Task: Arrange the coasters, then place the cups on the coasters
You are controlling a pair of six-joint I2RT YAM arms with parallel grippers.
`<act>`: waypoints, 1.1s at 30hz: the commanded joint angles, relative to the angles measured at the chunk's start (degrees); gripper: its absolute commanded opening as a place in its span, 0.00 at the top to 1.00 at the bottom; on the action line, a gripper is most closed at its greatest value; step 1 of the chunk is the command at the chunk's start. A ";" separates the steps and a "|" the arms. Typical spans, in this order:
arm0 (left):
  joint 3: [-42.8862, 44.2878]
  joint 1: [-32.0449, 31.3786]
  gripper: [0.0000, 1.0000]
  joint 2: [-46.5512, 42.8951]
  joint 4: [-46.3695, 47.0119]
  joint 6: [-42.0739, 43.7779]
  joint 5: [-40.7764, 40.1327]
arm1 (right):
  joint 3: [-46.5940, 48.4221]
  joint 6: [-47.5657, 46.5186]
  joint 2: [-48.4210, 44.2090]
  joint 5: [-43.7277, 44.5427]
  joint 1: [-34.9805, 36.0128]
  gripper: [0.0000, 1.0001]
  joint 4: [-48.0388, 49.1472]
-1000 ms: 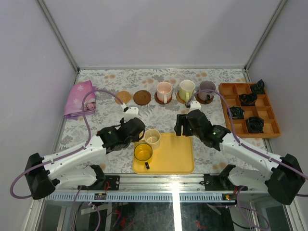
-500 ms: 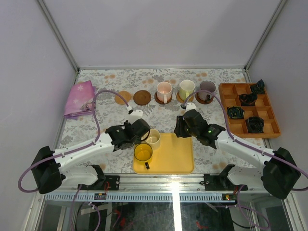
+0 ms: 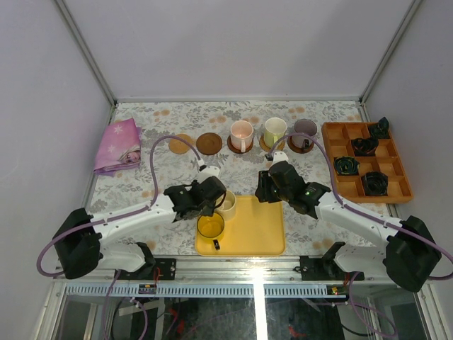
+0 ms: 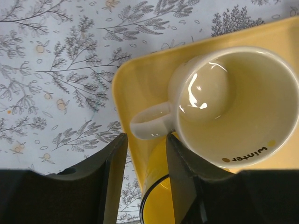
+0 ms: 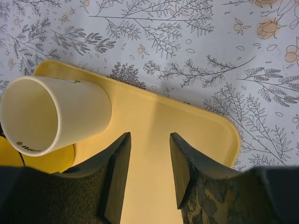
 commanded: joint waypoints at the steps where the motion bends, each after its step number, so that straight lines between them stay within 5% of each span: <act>1: -0.80 -0.61 0.60 1.57 5.19 3.75 4.98 | 1.59 0.45 -0.04 -0.80 0.05 0.53 1.97; 18: -0.06 -1.56 0.31 1.87 12.05 10.40 9.03 | 1.51 0.78 0.77 -1.78 0.04 0.53 2.55; 33: 2.10 -1.56 0.28 6.49 16.90 16.64 10.78 | 0.91 1.18 0.08 -1.71 0.06 0.53 2.77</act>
